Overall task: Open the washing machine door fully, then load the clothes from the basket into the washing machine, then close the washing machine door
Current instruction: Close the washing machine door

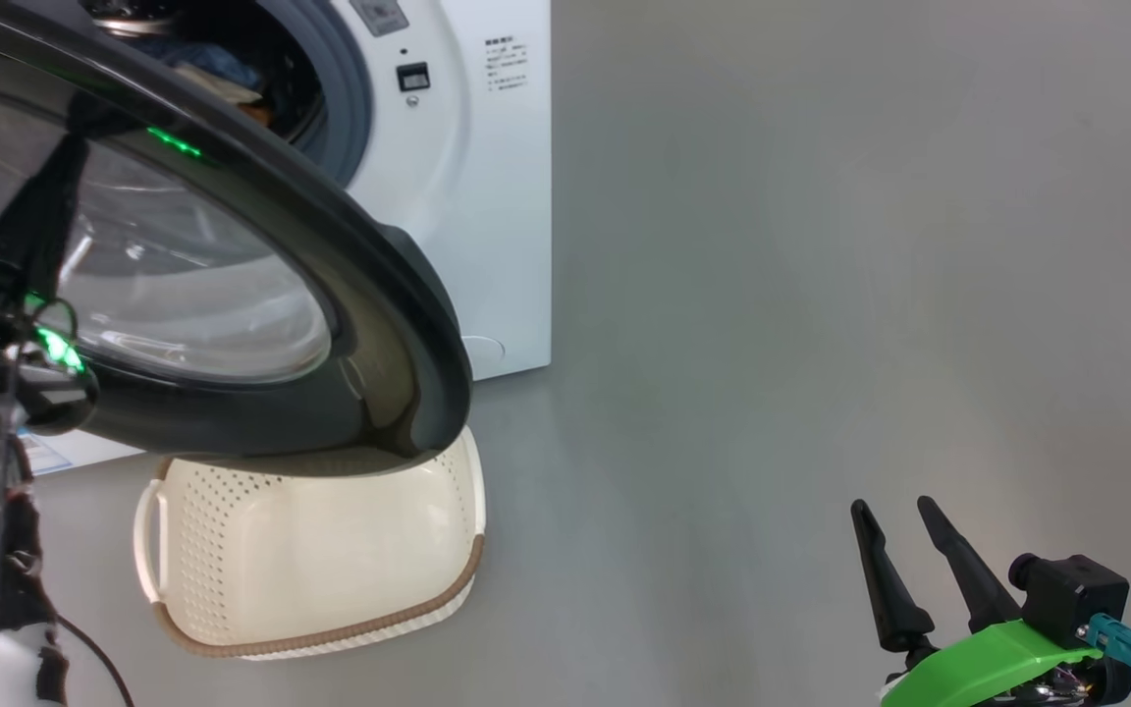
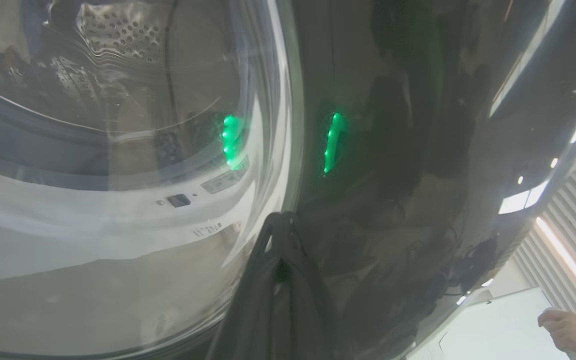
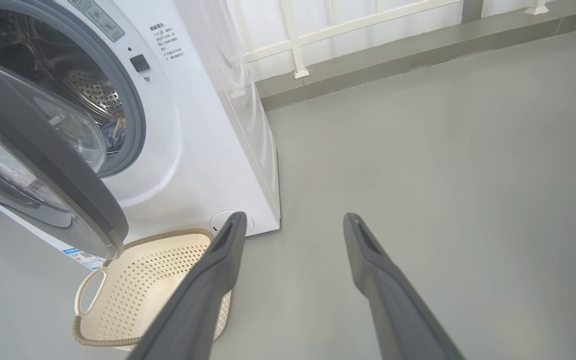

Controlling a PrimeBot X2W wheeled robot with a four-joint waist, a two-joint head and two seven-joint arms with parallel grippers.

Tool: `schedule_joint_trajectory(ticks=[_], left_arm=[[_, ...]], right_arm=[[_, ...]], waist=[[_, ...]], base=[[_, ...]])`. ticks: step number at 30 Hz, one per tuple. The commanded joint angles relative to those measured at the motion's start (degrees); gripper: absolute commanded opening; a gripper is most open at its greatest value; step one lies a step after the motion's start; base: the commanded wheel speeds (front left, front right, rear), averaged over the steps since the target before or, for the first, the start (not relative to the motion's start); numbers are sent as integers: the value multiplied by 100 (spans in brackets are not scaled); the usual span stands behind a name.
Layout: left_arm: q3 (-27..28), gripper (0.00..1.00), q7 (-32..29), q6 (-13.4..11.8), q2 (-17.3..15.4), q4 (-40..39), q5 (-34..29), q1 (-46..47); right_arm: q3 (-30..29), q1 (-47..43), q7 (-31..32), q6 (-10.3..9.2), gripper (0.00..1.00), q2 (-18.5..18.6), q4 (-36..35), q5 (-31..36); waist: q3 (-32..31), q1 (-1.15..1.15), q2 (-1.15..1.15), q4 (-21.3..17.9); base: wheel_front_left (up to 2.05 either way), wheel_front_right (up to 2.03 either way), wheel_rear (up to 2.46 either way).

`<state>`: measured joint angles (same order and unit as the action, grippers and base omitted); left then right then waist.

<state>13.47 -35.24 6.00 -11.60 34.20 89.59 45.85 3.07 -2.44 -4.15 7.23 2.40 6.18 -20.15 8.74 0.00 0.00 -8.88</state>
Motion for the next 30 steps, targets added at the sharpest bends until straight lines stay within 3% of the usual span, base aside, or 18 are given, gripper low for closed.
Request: schedule_joint_trajectory(ticks=[1, 9, 11, 12, 14, 18, 20, 21, 24, 30], left_arm=[[47, 0, -28, 47, -233, -97, -89, 73], [61, 0, 311, 92, -212, -410, -347, -401], [-51, 0, 552, 111, -342, -656, -740, -694], [-114, 26, 670, 118, -355, -793, -910, -852], [-242, 100, 1011, 127, -418, -1081, -1359, -1197], [-407, 100, 1889, 104, -416, -1684, -2286, -1874], [-525, 100, 2369, -18, -403, -1988, -2867, -2240], [-666, 100, 2834, -191, -413, -2297, -3503, -2620], [-952, 100, 3358, -422, -349, -2682, -4299, -3174], [-1380, 100, 4219, -759, -194, -3112, -5393, -4138]], right_arm=[[86, 201, -61, 25, 100, 48, -128, 22], [-155, 98, -65, 25, 100, 48, -132, 109], [-219, 57, -63, 25, 100, 48, -153, 131], [-252, 35, -59, 25, 100, 48, -165, 138], [-313, -6, -52, 25, 100, 48, -190, 158], [-424, -82, -32, 25, 100, 48, -257, 216], [-468, -112, -21, 25, 100, 48, -292, 246], [-490, -138, -1, 25, 100, 48, -325, 284], [-510, -167, 30, 25, 100, 48, -368, 337], [-439, -237, 159, 25, 100, 61, -485, 447]], waist=[[-55, 0, 0, 65], [-346, 0, 0, 263], [-419, 0, 0, 305], [-455, 0, 0, 330], [-519, 0, 0, 372], [-628, 0, 0, 472], [-685, 0, 0, 514], [-737, 0, 0, 542], [-809, 0, 0, 595], [-910, 0, 0, 641]], base=[[0, 0, 0], [0, 0, 0], [0, 0, 0], [0, 0, 0], [0, 0, 0], [0, 0, 0], [0, 0, 0], [0, 0, 0], [0, 0, 0], [0, 0, 0]])
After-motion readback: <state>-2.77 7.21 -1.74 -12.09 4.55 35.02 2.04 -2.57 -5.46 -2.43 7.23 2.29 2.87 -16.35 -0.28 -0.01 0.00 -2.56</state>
